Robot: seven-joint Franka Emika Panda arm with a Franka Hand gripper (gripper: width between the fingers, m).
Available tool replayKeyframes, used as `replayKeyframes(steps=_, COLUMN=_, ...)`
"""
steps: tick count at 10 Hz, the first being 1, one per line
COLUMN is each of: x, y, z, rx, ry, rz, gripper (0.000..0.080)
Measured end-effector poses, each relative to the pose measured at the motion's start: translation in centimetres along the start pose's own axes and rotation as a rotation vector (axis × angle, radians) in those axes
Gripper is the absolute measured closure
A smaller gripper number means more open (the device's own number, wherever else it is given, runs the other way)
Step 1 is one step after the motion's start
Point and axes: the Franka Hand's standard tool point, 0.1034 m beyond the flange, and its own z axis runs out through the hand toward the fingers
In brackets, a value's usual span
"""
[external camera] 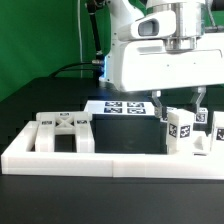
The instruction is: Assemble chair
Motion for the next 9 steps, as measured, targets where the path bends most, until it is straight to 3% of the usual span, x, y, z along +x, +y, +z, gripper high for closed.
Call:
replayKeyframes(steps=1, x=0.00, y=0.00, z=0.00, rx=0.000, ry=0.000, rz=0.005, gripper=0.0512)
replayKeyframes(steps=6, x=0.18, y=-0.07, z=-0.02, rx=0.008, ry=0.010, rz=0.469, gripper=0.0512)
replayKeyframes(steps=9, x=0.00, y=0.21, z=0.00, rx=-0.001, ry=0.010, rz=0.685, gripper=0.0509)
